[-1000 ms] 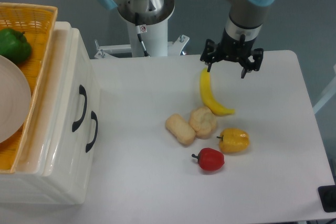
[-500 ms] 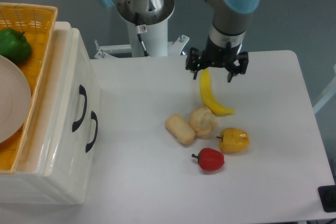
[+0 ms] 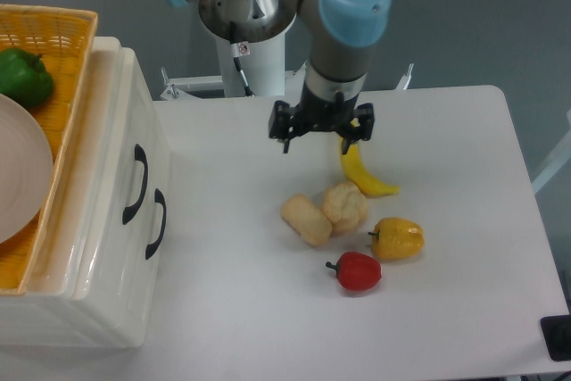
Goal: Slide the top white drawer open
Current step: 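Lower the open gripper toward the upper drawer's black handle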
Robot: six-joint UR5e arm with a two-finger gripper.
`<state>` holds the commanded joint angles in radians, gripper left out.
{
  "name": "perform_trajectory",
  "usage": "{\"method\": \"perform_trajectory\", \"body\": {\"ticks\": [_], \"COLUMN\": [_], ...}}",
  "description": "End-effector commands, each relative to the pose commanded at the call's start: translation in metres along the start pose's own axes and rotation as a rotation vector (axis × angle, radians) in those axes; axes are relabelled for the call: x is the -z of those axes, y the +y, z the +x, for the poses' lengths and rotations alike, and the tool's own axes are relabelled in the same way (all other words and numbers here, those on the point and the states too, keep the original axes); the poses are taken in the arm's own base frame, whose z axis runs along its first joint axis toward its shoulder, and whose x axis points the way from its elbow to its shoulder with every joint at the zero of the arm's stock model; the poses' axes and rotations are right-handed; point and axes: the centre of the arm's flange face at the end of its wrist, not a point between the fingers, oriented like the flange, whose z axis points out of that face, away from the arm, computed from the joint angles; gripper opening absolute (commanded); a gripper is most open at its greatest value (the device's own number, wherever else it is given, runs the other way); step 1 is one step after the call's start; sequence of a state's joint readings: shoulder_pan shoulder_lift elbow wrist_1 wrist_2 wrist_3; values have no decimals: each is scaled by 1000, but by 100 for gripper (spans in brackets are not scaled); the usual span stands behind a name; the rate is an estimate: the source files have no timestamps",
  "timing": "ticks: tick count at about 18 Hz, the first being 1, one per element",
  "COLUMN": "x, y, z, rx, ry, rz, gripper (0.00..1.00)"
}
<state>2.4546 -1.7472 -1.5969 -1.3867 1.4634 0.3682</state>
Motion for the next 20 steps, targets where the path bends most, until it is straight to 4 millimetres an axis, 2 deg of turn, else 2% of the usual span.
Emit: {"method": "perform_trajectory", "body": {"ticks": [5,8,14,17,20], "x": [-1,-1,1,-5,-7], "y": [-3,-4,-9,-19,-32], "z": [18,37,56,69,69], "rx": [0,5,69,89,138], "ry": [75,88,143,170,183], "rz": [22,23,36,33,32], "gripper": [100,100,100,100,100]}}
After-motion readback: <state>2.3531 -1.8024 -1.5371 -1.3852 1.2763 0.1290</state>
